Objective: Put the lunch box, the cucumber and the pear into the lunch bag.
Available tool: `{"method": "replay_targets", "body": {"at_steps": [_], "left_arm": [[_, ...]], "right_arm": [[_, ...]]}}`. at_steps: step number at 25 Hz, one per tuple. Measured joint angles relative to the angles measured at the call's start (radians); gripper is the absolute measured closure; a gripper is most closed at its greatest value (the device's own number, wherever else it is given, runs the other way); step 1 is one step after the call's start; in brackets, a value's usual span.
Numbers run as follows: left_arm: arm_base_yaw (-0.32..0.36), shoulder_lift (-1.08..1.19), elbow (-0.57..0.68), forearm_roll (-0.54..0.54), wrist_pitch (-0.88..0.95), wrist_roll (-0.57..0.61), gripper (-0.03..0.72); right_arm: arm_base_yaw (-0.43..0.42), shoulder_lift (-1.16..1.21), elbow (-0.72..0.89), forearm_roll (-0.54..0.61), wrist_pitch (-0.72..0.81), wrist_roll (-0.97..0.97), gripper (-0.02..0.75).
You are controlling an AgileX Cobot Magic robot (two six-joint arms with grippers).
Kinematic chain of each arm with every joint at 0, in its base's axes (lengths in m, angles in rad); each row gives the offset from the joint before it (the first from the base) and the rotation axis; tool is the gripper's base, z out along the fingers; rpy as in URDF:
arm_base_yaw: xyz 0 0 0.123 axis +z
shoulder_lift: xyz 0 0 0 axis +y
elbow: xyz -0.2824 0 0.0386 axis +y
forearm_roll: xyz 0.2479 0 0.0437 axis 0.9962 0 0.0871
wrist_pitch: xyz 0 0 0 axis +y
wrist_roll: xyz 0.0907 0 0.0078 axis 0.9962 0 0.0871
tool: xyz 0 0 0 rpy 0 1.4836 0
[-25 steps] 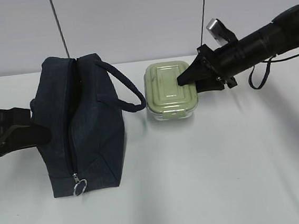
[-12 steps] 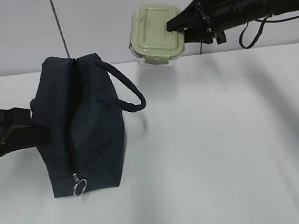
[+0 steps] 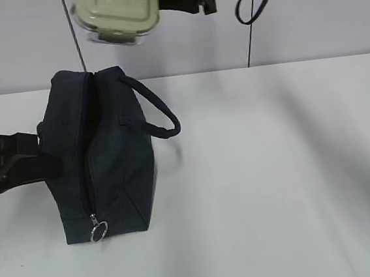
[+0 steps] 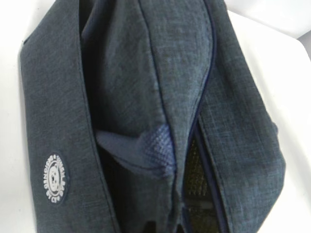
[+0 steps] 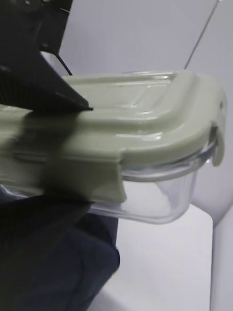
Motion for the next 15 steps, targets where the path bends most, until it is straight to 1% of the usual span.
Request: {"method": "replay_targets", "body": {"at_steps": [5,8,11,13,15], "left_arm": [[0.0,0.0,0.0,0.0,-0.012,0.0,0.703],[0.0,0.0,0.0,0.0,-0.013,0.0,0.703],[0.0,0.0,0.0,0.0,-0.017,0.0,0.703],[0.0,0.0,0.0,0.0,-0.021,0.0,0.703],[0.0,0.0,0.0,0.0,-0.025,0.0,0.703]], "right_arm": [[0.115,0.0,-0.021,-0.002,0.017,0.002,0.361],[0.157,0.002,-0.021,-0.004,0.023,0.002,0.361],[0.173,0.018,-0.021,-0.009,0.032,0.022,0.361],[0.173,0.036,-0.021,-0.048,0.032,0.05,0.361],[0.173,0.053,-0.021,-0.148,0.03,0.094,0.361]]}}
